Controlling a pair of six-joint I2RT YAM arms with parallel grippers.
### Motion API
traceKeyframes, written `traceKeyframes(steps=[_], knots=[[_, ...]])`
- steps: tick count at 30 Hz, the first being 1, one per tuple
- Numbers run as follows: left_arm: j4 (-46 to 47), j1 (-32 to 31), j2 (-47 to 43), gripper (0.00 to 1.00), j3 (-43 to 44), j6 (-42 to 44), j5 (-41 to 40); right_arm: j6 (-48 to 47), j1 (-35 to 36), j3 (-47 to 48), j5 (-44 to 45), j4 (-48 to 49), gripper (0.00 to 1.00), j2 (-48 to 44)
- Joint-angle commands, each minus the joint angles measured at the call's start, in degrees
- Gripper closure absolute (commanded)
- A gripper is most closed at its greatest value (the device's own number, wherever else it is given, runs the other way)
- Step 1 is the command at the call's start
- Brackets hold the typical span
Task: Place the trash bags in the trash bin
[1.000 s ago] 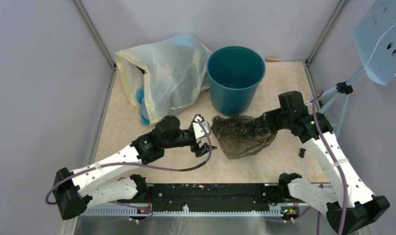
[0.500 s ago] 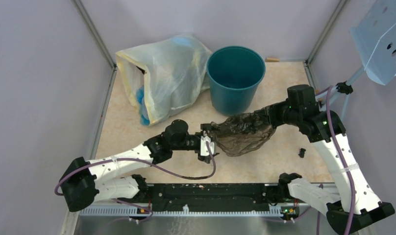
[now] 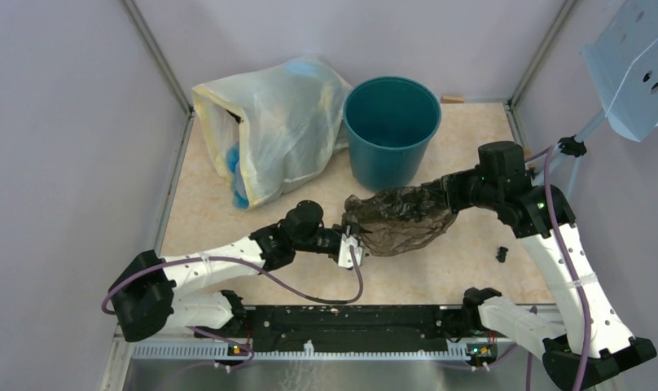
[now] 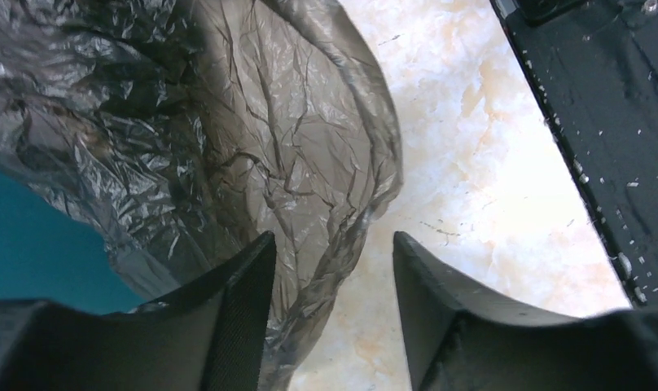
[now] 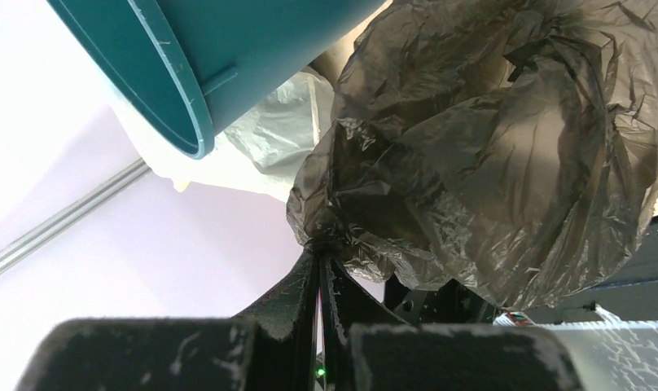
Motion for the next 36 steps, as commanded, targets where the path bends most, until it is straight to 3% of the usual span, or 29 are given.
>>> traceKeyframes(steps=[1,4,5,7,8,13,16,20,25,31,36], knots=[[0.8,-0.3,0.9,0.47,1.9,0.1,-1.6,2.3,-0.6,2.1,-1.9,1.3,1.00,-0.7],[2.7,-0.3,3.4,0.62,2.5,-0.4,-3.2,2.7,-0.6,3.2,-1.9,0.7,1.00,-0.5],[3.3,-0.3,4.6,0.71,2.8,-0.6,-3.2,2.9,-0.6,3.8,-1.6,0.5,1.00,-0.5],[4.5,-0.3,7.4,0.98,4.1,-2.3,-3.8,3.1,-0.6,5.0,-0.2,-0.6,1.00,-0.5],[4.4,-0.4,8.6,1.00,5.2,-3.7,-4.6,3.1,-0.6,5.6,1.0,-1.1,1.00,-0.6],[8.4,-2.5,4.4,1.00,4.4,-11.2,-8.0,0.3,-0.7,5.9,11.8,-2.6,1.00,-1.7],[3.1,-4.8,-1.0,1.00,5.6,-15.5,-8.4,-2.2,-0.7,4.7,17.1,-4.1,1.00,-1.4],[-4.6,-5.3,-9.4,1.00,8.5,-29.6,-9.0,-6.4,-0.7,2.6,23.2,-6.9,1.00,0.0],[-5.0,-5.3,-19.8,1.00,9.1,-40.5,-13.9,-15.1,-0.7,-0.2,27.8,-6.3,1.00,2.9],[-8.7,-5.2,-20.2,1.00,15.7,-49.0,-23.4,-25.9,-0.7,-6.0,19.6,-0.4,1.00,8.0],[-24.9,-4.5,-11.1,1.00,23.7,-58.6,-40.4,-31.4,-0.7,-13.1,15.3,5.4,1.00,11.0]])
